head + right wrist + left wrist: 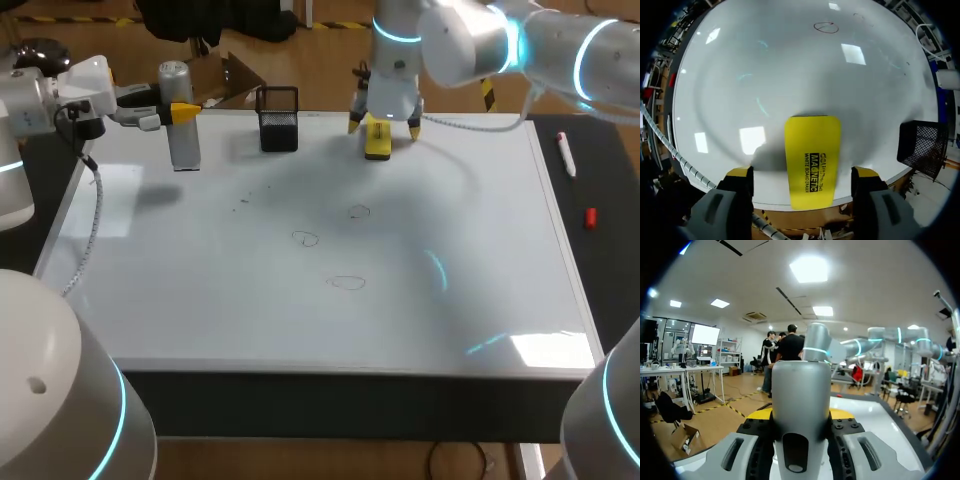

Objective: Pick up the inspection probe, press it on each red-marked spot on the whiteboard one by one, put down the probe, pick up the eraser, and wipe off all the red marks.

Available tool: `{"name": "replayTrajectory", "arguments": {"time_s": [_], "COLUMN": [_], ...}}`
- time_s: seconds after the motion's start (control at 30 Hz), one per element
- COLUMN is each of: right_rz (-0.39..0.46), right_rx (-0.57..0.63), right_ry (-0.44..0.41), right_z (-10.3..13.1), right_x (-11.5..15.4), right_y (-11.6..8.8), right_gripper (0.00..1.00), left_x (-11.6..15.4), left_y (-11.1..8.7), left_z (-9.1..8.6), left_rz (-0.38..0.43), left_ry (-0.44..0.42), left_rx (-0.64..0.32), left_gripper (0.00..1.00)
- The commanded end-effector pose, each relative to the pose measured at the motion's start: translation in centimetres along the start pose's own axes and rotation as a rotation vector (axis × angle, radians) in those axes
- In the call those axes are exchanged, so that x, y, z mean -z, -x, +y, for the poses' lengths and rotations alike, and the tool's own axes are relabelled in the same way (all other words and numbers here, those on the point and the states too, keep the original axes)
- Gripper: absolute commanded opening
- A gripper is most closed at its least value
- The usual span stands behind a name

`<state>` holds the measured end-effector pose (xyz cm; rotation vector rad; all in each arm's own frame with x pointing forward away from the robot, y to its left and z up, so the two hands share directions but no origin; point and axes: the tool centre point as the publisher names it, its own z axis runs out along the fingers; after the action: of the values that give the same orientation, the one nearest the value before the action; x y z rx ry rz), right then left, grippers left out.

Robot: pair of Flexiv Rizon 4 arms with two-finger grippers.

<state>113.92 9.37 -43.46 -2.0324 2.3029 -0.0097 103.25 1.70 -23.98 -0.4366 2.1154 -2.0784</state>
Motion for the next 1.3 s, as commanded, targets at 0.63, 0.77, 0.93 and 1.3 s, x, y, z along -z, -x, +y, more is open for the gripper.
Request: {"name": "replayTrajectory", "arguments": {"time_s": [0.63, 0.77, 0.93, 1.3], "right_rz": [0.029, 0.039, 0.053, 0.012], "right_rx": [0.006, 0.012, -0.018, -0.124], "right_ry": [-0.006, -0.021, -0.05, -0.047], "right_z": [0.5, 0.6, 0.6, 1.1], "right_x": [2.1, 3.4, 5.1, 6.4], "right_y": [-2.0, -3.3, -5.6, -11.7], "right_gripper": [0.0, 0.0, 0.0, 0.0], "left_x": [0.0, 0.0, 0.0, 0.0], "left_y": [-0.1, -0.1, -0.1, -0.1], "left_z": [-0.1, -0.1, -0.1, -0.1], "left_rz": [-0.005, -0.005, -0.005, -0.005], "left_ry": [-0.001, -0.001, -0.001, -0.001], "left_rx": [-0.002, -0.002, -0.002, -0.002], "left_gripper": [0.0, 0.0, 0.0, 0.0]}}
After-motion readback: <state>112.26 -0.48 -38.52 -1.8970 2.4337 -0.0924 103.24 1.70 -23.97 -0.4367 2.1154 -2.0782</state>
